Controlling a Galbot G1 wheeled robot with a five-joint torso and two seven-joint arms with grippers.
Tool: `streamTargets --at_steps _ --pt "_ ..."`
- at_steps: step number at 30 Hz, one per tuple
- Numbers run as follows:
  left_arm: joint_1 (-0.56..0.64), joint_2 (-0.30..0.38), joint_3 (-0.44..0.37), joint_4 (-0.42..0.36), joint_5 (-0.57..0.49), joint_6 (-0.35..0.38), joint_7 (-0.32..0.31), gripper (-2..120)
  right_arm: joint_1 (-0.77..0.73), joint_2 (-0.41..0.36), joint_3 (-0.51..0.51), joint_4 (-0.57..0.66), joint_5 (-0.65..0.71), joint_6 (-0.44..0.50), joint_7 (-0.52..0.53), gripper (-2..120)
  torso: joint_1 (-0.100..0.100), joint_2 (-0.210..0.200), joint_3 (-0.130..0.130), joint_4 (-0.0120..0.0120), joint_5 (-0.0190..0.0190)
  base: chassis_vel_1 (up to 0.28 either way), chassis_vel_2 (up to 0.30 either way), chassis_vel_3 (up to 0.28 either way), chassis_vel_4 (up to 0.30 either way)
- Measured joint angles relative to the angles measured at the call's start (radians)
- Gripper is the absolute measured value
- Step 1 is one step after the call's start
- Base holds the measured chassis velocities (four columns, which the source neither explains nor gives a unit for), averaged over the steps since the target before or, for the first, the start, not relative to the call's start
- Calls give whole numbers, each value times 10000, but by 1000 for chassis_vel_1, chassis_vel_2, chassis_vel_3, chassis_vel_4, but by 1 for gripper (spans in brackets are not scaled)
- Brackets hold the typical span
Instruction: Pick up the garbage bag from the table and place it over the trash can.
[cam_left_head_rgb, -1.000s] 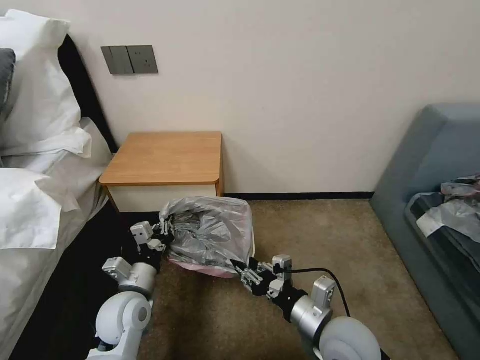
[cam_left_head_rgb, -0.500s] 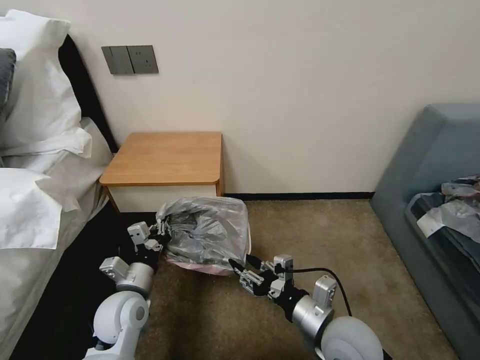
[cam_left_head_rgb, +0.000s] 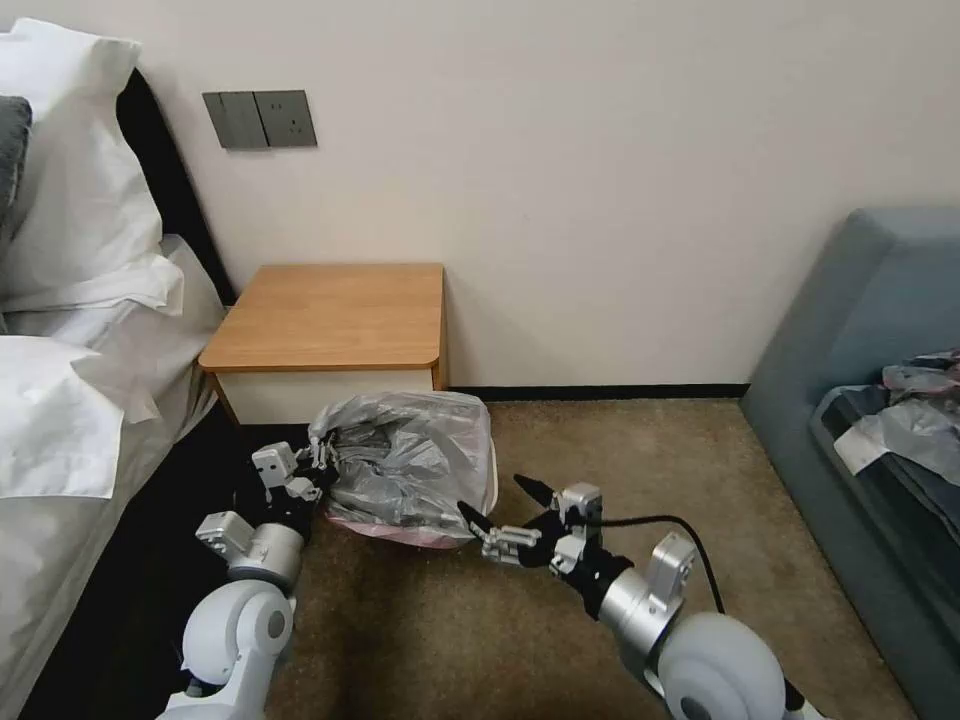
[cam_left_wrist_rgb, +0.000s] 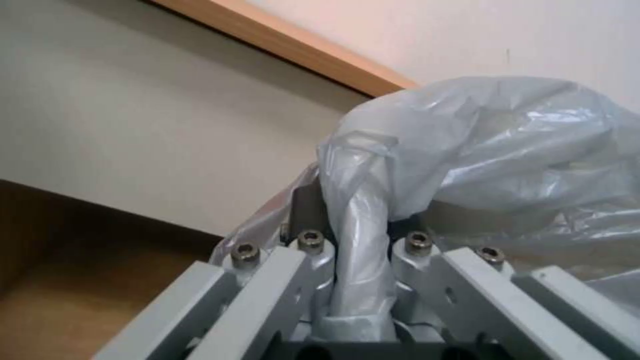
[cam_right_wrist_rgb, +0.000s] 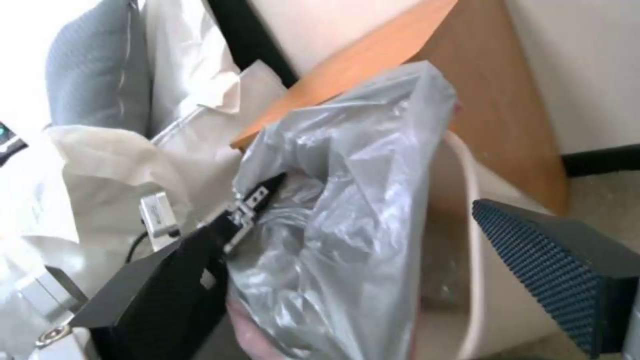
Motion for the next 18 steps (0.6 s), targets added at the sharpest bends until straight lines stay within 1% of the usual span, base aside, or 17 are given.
streamTargets --at_steps 3,15,17,18 --pt "53 1 30 -30 10 -52 70 3 235 -160 -189 -143 262 -121 137 100 0 0 0 -2 0 0 0 0 0" --pt "196 -33 122 -201 27 -105 228 3 906 -150 -620 -600 490 -238 199 99 0 0 0 -1 -1 0 0 0 0" --pt "218 -35 122 -205 31 -109 239 3 978 -162 -699 -630 509 -258 199 91 0 0 0 -2 0 0 0 0 0" --pt "218 -35 122 -205 31 -109 239 3 978 -162 -699 -630 509 -258 199 91 0 0 0 -2 0 0 0 0 0"
